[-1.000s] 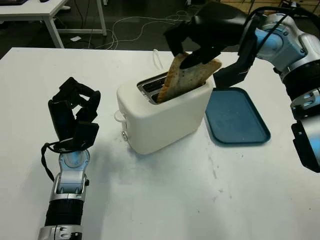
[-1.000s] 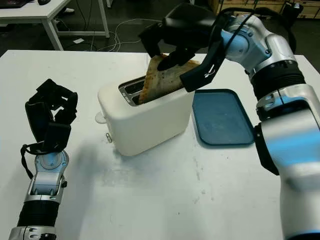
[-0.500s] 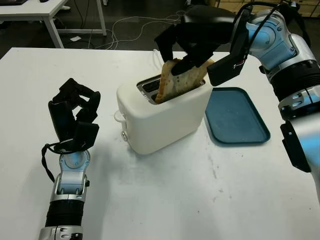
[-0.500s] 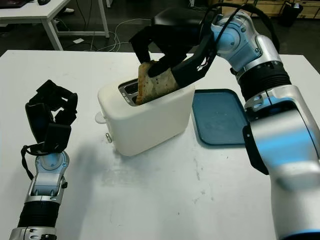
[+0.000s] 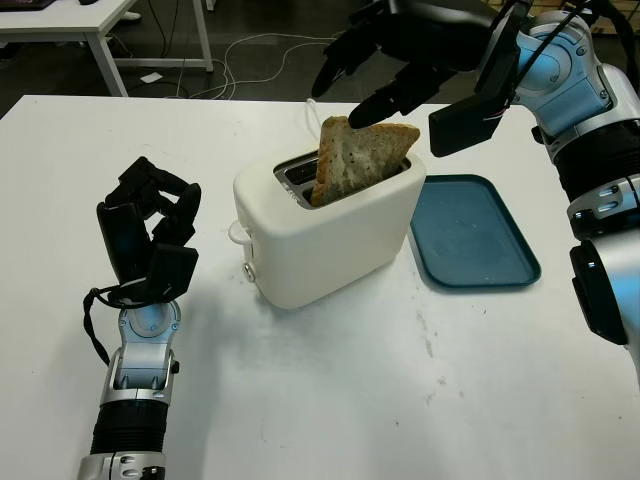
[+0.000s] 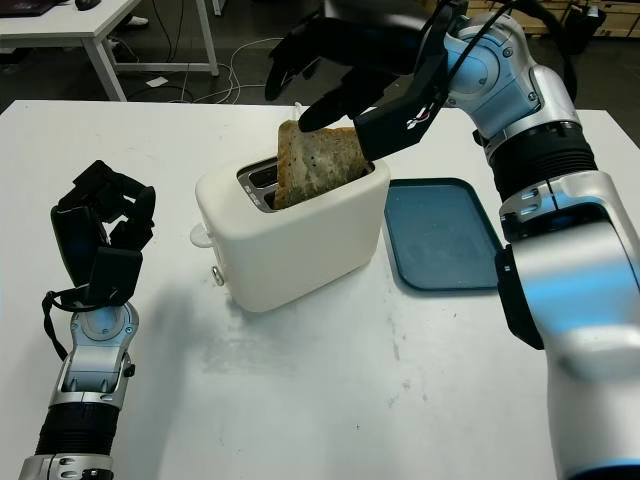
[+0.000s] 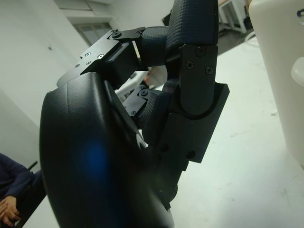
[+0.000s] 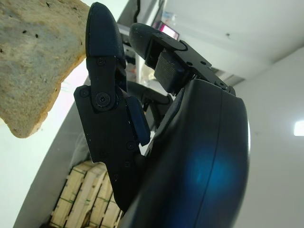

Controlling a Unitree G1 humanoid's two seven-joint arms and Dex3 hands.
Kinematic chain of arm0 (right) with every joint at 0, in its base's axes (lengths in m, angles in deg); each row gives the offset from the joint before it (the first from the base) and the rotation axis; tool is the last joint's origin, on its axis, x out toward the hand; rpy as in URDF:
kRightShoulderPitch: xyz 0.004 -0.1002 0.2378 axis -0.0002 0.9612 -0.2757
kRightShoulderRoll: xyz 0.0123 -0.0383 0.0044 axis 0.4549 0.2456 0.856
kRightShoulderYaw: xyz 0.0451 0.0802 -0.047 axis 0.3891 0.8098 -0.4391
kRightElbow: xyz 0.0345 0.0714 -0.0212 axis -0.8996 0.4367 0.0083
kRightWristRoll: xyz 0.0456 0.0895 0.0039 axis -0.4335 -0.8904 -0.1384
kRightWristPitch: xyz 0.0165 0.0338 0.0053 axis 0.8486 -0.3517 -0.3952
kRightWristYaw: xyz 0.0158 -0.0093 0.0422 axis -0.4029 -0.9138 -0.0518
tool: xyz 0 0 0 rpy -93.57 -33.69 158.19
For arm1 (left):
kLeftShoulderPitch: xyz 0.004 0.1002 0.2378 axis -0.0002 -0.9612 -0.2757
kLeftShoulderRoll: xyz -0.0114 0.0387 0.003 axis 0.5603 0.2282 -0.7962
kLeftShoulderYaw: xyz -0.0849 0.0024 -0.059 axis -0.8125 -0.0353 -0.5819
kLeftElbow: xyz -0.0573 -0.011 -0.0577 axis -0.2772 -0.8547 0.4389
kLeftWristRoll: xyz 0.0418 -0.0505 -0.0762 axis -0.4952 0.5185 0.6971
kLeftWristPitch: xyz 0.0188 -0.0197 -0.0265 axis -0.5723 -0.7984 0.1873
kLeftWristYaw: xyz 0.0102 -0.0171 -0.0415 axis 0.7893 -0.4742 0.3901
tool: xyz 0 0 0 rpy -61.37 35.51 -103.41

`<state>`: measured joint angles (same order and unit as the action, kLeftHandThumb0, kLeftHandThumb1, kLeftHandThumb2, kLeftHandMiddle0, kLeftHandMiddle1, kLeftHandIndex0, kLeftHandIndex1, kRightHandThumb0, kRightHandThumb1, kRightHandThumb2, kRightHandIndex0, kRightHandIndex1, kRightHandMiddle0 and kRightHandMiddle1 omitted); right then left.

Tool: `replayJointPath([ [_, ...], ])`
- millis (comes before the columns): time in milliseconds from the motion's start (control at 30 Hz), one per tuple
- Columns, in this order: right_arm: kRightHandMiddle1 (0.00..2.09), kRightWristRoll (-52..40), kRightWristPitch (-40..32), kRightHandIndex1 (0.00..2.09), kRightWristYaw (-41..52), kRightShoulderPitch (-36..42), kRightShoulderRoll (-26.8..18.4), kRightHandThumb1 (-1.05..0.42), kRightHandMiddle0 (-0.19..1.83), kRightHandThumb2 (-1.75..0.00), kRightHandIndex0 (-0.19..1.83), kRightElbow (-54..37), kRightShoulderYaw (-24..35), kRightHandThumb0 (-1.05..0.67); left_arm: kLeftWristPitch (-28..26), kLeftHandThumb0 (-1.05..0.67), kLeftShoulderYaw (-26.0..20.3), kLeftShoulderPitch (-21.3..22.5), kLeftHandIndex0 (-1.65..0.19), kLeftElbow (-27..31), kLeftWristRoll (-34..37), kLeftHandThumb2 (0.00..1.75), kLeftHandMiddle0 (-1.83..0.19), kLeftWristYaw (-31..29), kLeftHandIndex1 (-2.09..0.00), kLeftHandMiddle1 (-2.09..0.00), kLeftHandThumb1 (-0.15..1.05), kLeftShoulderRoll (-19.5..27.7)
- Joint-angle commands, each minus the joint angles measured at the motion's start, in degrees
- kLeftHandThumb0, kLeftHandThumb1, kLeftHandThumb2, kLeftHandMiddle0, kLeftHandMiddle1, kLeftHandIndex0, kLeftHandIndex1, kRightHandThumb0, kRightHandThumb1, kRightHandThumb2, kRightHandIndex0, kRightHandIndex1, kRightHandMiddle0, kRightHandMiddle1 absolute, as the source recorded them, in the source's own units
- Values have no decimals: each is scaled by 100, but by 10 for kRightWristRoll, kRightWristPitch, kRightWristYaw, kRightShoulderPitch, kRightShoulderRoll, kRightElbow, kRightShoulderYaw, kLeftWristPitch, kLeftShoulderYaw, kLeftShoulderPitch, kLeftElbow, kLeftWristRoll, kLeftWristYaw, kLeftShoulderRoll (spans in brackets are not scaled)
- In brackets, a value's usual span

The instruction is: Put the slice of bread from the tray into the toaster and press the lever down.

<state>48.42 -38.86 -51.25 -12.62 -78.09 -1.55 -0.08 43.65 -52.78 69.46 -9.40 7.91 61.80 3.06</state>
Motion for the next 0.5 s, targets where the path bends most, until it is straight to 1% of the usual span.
replayJointPath([
  [0,31,-11,-9,102,-10,4,-9,-92,73,-24,40,-6,11,-70,4,-99,1,-4,-84,0,-4,31,-98,3,-146,-161,92,0],
  [100,32,-17,-14,99,-13,6,-10,-92,74,-21,42,-4,22,-67,1,-98,1,-5,-83,3,-4,31,-98,3,-146,-161,92,-2],
  [233,30,-20,-26,97,-13,8,-15,-92,74,-13,43,-4,31,-68,2,-98,2,-4,-83,4,-2,32,-98,1,-147,-161,92,-2],
  [267,28,-19,-30,94,-12,7,-17,-91,72,-7,42,2,31,-70,1,-98,2,-4,-83,4,-4,32,-98,2,-147,-161,92,-2],
  [333,25,-15,-42,91,-7,5,-20,-88,69,-3,40,9,29,-73,1,-98,2,-4,-84,3,-4,32,-98,2,-147,-161,92,-2],
  [400,20,-5,-53,87,-1,1,-24,-83,63,-1,35,20,20,-75,4,-97,2,-4,-83,2,-2,32,-98,0,-147,-161,92,-1],
  [467,15,10,-68,83,6,-2,-28,-82,56,0,28,28,7,-80,4,-97,2,-4,-83,3,-3,31,-98,0,-147,-161,92,-1],
])
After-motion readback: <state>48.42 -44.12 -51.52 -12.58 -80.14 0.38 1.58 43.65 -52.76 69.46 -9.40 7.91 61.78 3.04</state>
